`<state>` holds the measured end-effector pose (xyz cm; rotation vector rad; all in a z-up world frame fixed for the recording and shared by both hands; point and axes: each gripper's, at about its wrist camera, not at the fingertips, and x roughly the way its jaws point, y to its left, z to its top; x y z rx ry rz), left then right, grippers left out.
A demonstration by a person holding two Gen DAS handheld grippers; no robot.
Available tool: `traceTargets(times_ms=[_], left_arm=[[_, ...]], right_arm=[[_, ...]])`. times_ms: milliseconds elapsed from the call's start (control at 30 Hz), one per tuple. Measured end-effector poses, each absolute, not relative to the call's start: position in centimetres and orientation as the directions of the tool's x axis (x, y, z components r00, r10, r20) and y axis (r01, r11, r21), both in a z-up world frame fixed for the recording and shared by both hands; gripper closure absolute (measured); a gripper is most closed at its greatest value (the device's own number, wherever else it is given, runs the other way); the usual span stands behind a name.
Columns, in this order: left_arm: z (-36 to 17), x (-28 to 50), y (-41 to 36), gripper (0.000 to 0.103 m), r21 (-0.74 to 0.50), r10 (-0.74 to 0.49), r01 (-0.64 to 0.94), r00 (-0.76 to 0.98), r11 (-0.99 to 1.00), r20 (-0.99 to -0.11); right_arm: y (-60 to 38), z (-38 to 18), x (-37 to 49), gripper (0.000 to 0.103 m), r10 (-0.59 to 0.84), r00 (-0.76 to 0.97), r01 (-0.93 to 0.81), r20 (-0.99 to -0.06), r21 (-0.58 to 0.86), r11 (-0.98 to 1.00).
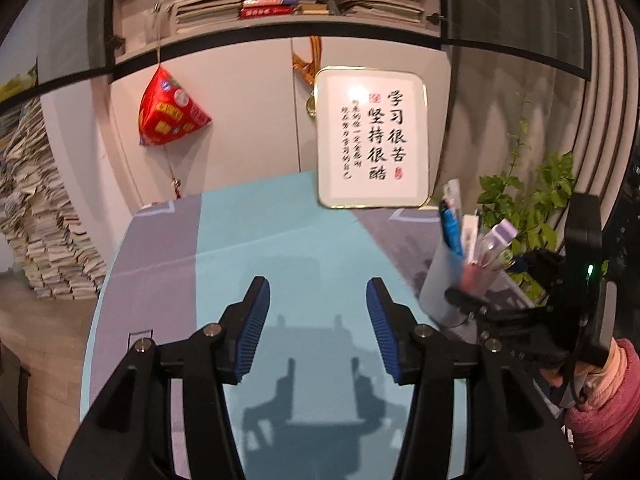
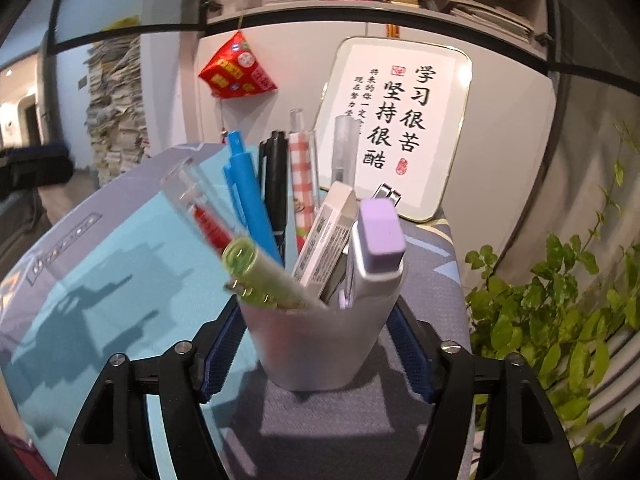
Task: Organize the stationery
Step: 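Open the left tool and pull it away from the cup, then lower the filled cup onto the mat and open the right tool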
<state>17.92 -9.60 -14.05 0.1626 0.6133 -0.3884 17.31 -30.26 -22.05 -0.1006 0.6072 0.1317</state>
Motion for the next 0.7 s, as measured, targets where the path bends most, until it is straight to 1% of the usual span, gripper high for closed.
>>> traceTargets(times_ms=[233, 367, 433, 567, 700], left_arm=[[-14.3, 17.8, -8.7, 0.054, 0.03, -0.306, 0.397, 0.751, 0.917, -0.584], [-14.5, 17.8, -8.4, 0.053, 0.023, -0.319, 0.407, 0.75, 0.913, -0.58], [-14.6, 17.9, -8.3, 0.053, 0.021, -0.324, 0.41, 0.748, 0.912, -0.579], [-14.9, 18.1, -7.6, 0.053, 0.008, -0.329, 0.41, 0.744, 0.912, -0.582], [-15.1, 18.5, -6.4, 0.053, -0.005, -0.317, 0.386, 0.752, 0.923, -0.578]], right_arm=[[-29.9, -20.9, 17.8, 0.028, 0.073, 0.833, -0.127, -0.548, -0.061, 0.99], [-29.7, -20.7, 18.2, 0.028, 0.068, 0.829, -0.123, -0.556, -0.062, 0.99], [-29.7, -20.7, 18.4, 0.032, 0.077, 0.825, -0.13, -0.56, -0.055, 0.99], [-29.3, -20.7, 18.3, 0.033, 0.065, 0.827, -0.125, -0.558, -0.07, 0.99], [-28.9, -20.2, 18.5, 0.033, 0.057, 0.833, -0.1, -0.551, -0.048, 0.994]])
